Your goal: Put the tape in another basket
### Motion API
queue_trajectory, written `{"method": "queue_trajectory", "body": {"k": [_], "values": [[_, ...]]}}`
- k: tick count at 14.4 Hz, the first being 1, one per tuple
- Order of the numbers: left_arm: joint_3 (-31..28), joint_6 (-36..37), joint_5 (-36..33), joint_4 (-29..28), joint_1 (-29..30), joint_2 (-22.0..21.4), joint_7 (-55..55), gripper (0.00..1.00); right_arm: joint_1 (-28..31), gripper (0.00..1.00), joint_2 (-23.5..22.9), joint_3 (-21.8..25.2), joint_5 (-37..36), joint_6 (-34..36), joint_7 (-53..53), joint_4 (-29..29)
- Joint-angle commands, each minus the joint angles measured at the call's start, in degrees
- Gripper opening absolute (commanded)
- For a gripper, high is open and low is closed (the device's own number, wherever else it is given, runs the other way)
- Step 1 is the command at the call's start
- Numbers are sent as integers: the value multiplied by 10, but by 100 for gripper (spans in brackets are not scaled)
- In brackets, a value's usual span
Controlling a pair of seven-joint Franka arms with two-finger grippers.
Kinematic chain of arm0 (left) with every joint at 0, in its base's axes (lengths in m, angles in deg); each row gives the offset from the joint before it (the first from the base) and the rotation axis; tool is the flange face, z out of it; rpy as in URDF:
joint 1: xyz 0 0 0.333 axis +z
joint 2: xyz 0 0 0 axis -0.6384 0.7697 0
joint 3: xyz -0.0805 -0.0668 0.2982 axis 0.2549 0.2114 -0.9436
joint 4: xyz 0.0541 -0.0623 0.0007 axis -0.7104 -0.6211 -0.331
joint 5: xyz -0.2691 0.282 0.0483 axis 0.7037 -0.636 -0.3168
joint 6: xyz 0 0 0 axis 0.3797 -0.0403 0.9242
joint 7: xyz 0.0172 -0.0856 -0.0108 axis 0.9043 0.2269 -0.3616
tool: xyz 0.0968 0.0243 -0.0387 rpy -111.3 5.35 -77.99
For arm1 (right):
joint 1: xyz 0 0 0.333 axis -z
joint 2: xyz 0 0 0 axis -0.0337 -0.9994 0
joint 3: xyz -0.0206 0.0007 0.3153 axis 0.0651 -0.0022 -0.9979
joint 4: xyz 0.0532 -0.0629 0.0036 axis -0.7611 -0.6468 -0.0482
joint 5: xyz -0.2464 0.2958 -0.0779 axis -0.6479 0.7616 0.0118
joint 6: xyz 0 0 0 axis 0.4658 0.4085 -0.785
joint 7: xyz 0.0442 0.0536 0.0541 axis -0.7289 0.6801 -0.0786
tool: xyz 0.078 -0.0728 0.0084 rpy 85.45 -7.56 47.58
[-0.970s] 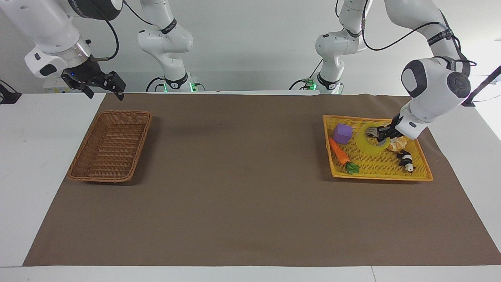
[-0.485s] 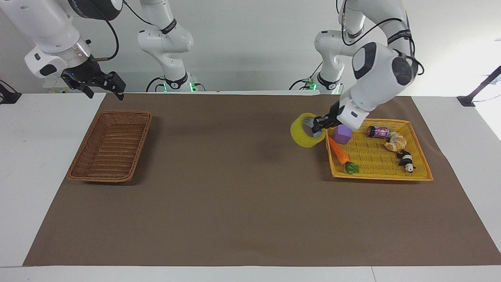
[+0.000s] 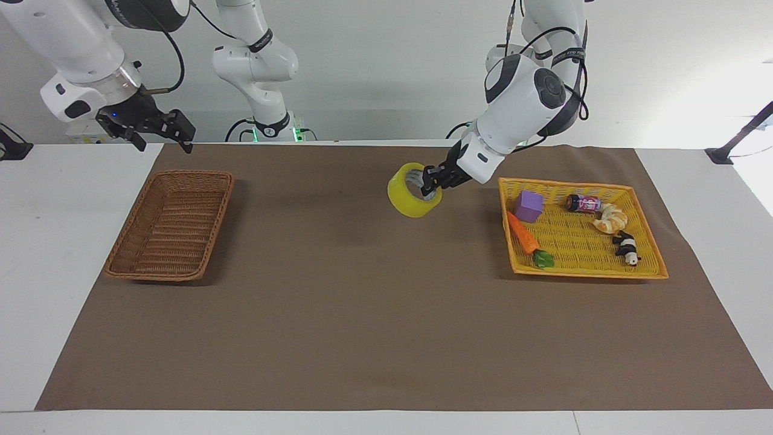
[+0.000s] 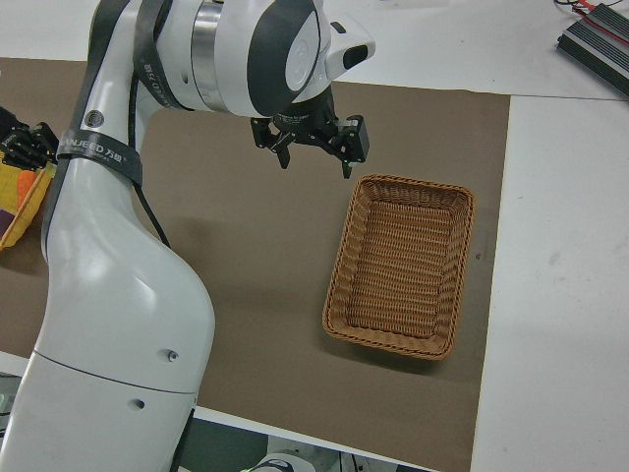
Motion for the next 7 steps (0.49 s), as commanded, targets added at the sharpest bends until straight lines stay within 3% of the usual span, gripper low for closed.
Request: {"method": "queue_trajectory", "body": {"k": [1, 3, 7], "values": [[-10, -6, 13, -6, -6, -5, 3, 1, 2, 100, 20, -3, 78, -20, 27, -35], [-10, -6, 13, -15, -7, -9, 1, 1, 16, 100, 26, 1, 216, -60, 26, -61], [-11, -13, 13, -17, -6, -10, 1, 2, -5, 100, 36, -2, 410, -142, 24, -136]]}}
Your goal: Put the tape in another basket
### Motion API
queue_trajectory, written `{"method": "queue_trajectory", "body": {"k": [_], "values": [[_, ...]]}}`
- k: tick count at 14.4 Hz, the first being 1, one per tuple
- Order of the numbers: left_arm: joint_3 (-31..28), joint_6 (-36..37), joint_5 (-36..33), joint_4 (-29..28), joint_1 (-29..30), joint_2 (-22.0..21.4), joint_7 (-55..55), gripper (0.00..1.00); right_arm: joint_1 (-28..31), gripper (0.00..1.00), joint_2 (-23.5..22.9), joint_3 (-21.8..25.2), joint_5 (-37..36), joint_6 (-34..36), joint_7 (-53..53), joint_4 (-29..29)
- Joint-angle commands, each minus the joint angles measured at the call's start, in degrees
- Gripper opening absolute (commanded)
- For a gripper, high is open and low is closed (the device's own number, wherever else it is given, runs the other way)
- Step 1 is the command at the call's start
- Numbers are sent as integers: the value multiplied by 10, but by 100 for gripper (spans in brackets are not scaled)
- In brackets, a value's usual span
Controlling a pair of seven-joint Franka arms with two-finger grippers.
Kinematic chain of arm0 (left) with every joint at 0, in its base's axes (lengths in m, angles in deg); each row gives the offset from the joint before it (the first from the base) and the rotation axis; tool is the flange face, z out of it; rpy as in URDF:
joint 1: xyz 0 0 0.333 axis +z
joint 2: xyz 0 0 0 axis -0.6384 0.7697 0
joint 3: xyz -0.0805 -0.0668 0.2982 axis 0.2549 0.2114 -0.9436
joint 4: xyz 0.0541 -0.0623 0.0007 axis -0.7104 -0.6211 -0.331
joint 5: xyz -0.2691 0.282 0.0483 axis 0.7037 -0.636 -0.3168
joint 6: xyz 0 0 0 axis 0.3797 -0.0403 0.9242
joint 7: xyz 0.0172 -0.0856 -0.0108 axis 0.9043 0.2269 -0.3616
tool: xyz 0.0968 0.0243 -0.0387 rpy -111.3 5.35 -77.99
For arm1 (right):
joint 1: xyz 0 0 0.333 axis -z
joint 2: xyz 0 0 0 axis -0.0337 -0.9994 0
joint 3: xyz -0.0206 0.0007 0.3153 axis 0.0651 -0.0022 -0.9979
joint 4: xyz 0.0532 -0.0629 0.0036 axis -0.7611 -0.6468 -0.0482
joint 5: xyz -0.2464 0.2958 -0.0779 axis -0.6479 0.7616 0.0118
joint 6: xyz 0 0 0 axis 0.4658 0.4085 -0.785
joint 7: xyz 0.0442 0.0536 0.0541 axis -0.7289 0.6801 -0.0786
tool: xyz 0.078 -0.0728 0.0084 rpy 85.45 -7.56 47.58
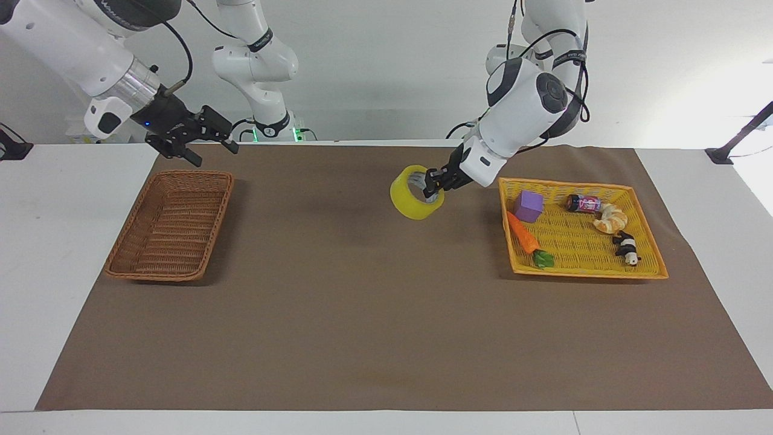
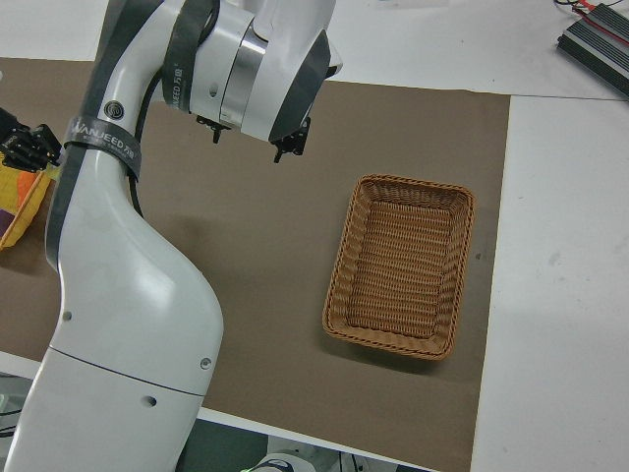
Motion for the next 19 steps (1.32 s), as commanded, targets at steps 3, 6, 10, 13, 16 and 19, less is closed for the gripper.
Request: {"method": "queue_trajectory", "body": {"k": [3, 6, 10, 13, 16, 19], "values": [[-8, -8, 13, -9, -5, -10, 2, 2, -67, 100, 5, -5, 156, -131, 11, -100], [-8, -7, 13, -11, -6, -11, 1, 2, -128, 100, -32, -5, 234, -187, 11, -124], [-8, -11, 13, -14, -6, -11, 2, 2, -198, 100, -46, -5, 310, -273, -3, -150], [-8, -13, 13, -14, -6, -12, 1, 2, -247, 100, -61, -5, 340, -334, -28, -156], [-8, -15, 13, -14, -6, -12, 0, 1, -281, 100, -67, -5, 353, -376, -51, -158], [-8, -17, 13, -15, -7, -11, 0, 1, -298, 100, -65, -5, 354, -391, -64, -165]]}}
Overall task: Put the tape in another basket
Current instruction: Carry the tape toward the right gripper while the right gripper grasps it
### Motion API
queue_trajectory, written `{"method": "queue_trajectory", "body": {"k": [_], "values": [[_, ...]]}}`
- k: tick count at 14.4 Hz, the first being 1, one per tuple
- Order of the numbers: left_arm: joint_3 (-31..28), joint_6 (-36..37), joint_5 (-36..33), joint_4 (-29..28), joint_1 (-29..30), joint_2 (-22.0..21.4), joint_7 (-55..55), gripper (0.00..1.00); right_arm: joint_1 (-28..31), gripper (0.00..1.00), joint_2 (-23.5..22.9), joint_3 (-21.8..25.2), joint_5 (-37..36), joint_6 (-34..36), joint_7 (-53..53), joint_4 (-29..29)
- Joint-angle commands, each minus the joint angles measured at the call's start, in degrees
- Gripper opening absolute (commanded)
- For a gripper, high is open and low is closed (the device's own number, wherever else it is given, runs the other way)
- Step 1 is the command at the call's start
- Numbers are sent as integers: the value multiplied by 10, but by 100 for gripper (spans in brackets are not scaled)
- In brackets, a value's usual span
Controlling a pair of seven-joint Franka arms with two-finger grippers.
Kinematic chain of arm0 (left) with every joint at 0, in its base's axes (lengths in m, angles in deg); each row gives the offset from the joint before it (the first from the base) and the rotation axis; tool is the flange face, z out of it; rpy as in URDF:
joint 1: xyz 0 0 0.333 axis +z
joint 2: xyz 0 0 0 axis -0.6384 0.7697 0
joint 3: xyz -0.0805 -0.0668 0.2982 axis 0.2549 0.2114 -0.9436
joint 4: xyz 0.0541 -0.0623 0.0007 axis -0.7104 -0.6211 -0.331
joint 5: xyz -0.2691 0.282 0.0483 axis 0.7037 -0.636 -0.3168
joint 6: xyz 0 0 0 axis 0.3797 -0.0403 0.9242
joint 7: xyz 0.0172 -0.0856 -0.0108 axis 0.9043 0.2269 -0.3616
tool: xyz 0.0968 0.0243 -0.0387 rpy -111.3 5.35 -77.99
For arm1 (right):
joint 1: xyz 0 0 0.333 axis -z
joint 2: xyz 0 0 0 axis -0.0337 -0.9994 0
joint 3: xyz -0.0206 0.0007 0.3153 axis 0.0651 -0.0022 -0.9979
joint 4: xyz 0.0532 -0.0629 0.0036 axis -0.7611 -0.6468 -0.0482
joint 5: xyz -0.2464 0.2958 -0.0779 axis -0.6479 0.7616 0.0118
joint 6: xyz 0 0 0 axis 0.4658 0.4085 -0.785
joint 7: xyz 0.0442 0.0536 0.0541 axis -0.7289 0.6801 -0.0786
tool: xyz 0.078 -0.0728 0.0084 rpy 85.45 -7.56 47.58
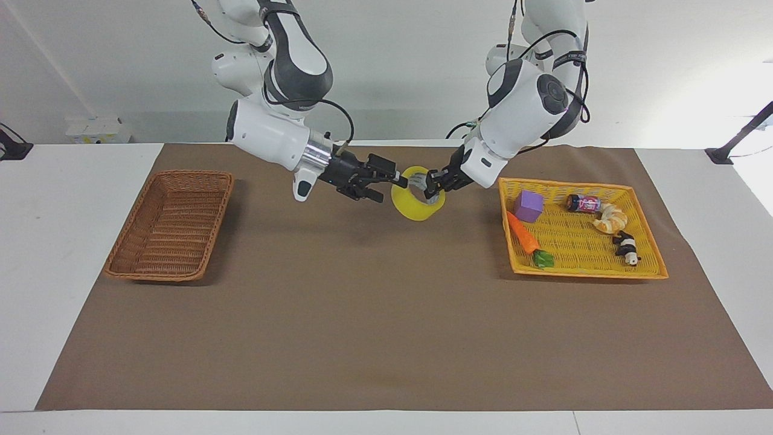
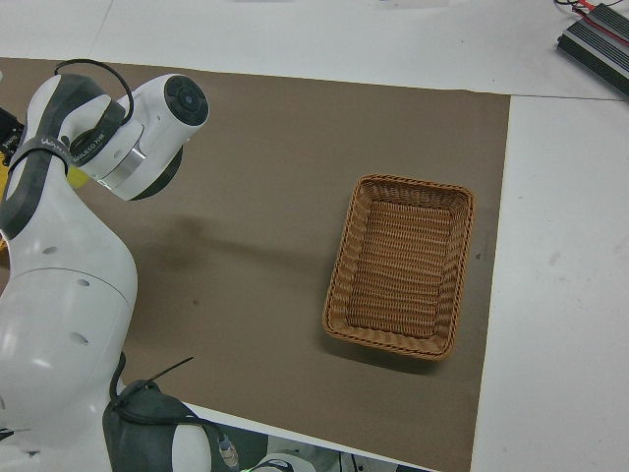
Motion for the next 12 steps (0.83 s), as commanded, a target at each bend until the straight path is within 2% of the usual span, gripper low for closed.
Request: {"method": "queue_trajectory", "body": {"k": [1, 5, 7, 10, 11, 12], "values": [[-6, -17, 12, -13, -6, -12, -1, 1, -17, 100, 5, 2, 12, -18, -9, -11], [-6, -18, 12, -13, -6, -12, -1, 1, -22, 99, 6, 2, 12, -19, -11, -15], [-6, -18, 12, -13, -6, -12, -1, 1, -22, 86, 7, 2, 12, -17, -7, -15], [-6, -18, 12, -13, -7, -11, -1, 1, -18, 53, 7, 2, 12, -15, -6, -15], [-6, -18, 12, -13, -6, -11, -1, 1, -16, 27, 7, 2, 12, -8, -5, -15], [-6, -18, 12, -13, -6, -11, -1, 1, -14, 11, 7, 2, 12, 2, -5, -15]]}}
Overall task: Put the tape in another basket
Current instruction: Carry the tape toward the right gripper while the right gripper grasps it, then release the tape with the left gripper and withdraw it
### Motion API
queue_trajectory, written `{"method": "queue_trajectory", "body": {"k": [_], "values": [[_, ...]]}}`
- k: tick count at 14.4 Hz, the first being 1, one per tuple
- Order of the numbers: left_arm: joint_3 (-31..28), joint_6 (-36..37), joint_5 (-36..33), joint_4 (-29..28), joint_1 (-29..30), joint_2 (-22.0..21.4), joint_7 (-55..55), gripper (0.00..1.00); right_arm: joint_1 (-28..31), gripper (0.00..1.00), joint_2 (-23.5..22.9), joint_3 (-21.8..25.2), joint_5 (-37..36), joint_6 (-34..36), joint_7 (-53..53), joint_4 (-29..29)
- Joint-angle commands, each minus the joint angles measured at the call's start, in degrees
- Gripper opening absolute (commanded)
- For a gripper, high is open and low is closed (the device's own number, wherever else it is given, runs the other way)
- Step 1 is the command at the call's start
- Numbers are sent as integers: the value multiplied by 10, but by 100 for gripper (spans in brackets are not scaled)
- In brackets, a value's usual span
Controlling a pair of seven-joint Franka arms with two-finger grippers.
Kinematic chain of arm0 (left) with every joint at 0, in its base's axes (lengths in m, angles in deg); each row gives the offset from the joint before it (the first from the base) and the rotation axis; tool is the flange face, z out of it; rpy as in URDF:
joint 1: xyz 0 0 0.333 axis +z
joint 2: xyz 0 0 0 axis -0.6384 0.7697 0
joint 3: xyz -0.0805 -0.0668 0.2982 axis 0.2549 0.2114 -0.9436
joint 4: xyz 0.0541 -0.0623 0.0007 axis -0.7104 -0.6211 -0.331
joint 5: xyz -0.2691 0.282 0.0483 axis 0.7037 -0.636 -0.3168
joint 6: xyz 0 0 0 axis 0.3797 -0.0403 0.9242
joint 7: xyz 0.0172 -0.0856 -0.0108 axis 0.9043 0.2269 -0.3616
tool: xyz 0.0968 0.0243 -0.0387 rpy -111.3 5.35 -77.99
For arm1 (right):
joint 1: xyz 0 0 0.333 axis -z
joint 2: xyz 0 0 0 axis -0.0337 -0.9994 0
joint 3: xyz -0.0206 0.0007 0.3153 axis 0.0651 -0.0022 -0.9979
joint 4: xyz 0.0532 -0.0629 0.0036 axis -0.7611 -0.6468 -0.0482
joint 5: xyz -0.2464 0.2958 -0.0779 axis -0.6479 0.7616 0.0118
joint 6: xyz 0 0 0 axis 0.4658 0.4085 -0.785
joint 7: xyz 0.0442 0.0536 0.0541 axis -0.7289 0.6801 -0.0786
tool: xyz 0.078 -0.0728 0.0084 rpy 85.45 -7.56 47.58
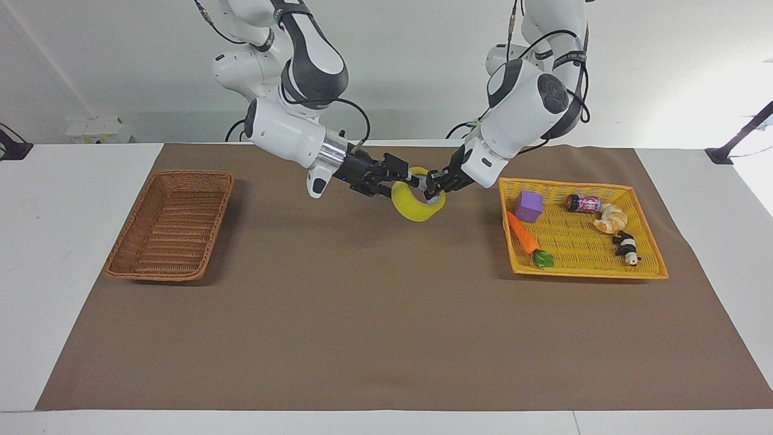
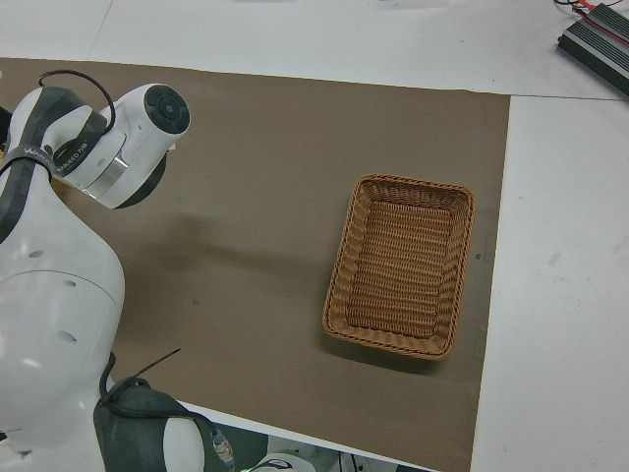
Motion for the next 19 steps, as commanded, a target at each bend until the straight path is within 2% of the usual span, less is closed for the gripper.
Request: {"method": "queue_trajectory", "body": {"k": [1, 2, 4, 5, 6, 7, 9, 11, 12, 14, 17, 19], "values": [[-6, -11, 12, -12, -7, -11, -1, 1, 11, 7, 8, -1, 11, 18, 8, -8], [-6, -11, 12, -12, -7, -12, -1, 1, 13, 0, 8, -1, 11, 18, 15, -8], [-6, -9, 12, -11, -7, -11, -1, 3, 14, 0, 8, -1, 11, 19, 22, -8], [-6, -6, 12, -6, -6, -11, -1, 25, 14, 0, 9, -1, 11, 19, 22, -8], [-8, -2, 9, -1, -5, -9, 3, 79, 14, 0, 9, -1, 11, 19, 22, -8], [-9, 1, 7, 2, -5, -11, 2, 99, 14, 0, 9, -1, 11, 19, 22, -8], [-11, 47, 5, 9, 20, -38, 1, 100, 14, 0, 9, -1, 11, 20, 23, -8], [-11, 125, -9, 43, 94, -64, 6, 100, 14, 0, 9, -1, 11, 20, 24, -7], [-11, 155, -42, 70, 119, -64, 8, 100, 14, 0, 9, -1, 11, 20, 28, -7], [-10, 161, -127, 95, 159, -61, 33, 100, 19, 0, 9, 0, 11, 27, 42, -7], [-11, 163, -200, 91, 218, -60, 185, 100, 90, 0, 11, 2, 2, 101, 92, -3], [-11, 157, -208, 87, 271, -60, 300, 100, 170, 0, 12, 3, -27, 174, 140, -1]]}}
